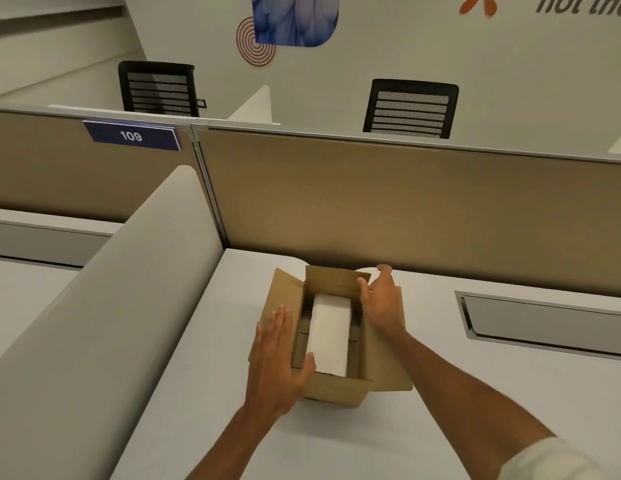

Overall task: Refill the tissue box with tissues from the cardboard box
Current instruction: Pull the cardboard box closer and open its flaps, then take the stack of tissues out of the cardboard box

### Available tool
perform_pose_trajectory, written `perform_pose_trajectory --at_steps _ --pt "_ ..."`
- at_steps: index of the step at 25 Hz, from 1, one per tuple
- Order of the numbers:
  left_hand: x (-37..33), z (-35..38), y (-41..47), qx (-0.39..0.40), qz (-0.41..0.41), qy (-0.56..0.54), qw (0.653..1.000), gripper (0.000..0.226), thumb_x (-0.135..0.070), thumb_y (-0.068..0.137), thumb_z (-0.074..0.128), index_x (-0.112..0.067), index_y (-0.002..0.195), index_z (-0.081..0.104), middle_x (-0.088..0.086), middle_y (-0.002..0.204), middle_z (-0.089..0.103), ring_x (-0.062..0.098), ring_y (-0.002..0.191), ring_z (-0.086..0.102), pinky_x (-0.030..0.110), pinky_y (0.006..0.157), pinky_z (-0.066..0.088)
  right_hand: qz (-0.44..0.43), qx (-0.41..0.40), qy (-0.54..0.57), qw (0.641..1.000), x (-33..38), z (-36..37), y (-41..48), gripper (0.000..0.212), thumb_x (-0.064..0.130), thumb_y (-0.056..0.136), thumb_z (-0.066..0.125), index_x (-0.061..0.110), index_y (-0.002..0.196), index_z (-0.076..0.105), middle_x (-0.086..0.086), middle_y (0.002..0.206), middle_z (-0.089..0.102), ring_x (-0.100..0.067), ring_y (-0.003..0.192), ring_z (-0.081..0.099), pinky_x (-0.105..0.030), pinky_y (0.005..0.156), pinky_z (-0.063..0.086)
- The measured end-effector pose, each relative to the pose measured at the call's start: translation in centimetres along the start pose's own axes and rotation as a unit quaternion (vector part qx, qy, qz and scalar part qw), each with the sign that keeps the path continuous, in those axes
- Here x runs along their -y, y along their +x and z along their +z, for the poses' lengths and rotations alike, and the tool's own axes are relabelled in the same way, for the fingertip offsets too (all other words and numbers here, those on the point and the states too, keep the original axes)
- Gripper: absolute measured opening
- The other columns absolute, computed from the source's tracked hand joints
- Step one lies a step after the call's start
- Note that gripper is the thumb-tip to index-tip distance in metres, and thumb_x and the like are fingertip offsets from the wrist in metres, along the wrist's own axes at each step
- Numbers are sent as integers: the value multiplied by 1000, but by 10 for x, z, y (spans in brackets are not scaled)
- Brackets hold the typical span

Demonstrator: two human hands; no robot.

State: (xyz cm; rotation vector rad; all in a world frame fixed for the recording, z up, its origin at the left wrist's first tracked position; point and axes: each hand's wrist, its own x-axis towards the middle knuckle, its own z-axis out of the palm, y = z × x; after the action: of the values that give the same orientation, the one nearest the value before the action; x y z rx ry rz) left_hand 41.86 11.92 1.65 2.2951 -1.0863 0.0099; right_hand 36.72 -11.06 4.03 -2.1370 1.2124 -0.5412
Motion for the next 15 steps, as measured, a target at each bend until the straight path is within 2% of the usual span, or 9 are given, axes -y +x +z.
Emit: perform_pose_trajectory --at_steps 2,3,5,7,10,13,15 --pt "7 -3 -26 35 16 -8 999 84 -56 83 45 -19 151 14 -4 160 10 12 147 1 35 119 9 41 -6 51 998 7 2 6 46 26 94 54 7 131 32 -15 98 69 -31 95 67 -36 82 52" --pt "12 -2 -38 59 25 -2 998 87 -59 83 47 -19 152 12 -5 160 8 10 147 -3 33 121 7 51 -5 67 996 10 3 8 48 20 94 55 5 132 30 -16 101 68 -31 95 67 -33 78 50" --pt "22 2 -58 97 33 14 995 94 -70 82 41 -19 152 5 -6 160 0 7 146 -10 25 119 -7 56 16 72 996 11 9 9 52 13 93 55 5 136 26 -17 118 63 -32 102 64 -35 80 50" --pt "31 5 -67 109 32 27 993 99 -78 79 32 -20 150 -5 -9 158 -12 7 145 -15 19 114 -18 52 72 17 996 6 16 8 51 12 94 52 8 137 24 -17 121 61 -32 102 64 -40 85 54" --pt "34 8 -69 112 35 36 992 101 -78 79 32 -17 150 -5 -8 158 -14 7 144 -18 21 115 -17 42 119 -55 991 1 20 9 43 22 99 43 5 135 28 -21 119 62 -36 104 63 -44 87 52" --pt "38 11 -68 110 44 48 992 100 -75 81 39 -12 152 5 -2 160 -2 12 147 -8 29 117 -8 46 147 -85 984 -2 19 23 54 42 99 35 2 135 32 -22 129 57 -41 116 56 -48 98 43" --pt "41 14 -67 112 46 60 991 100 -75 81 40 -12 152 7 -1 161 2 12 147 -7 32 117 -5 70 153 -93 981 -4 20 32 62 48 98 36 2 138 29 -23 133 55 -40 121 53 -47 104 37"
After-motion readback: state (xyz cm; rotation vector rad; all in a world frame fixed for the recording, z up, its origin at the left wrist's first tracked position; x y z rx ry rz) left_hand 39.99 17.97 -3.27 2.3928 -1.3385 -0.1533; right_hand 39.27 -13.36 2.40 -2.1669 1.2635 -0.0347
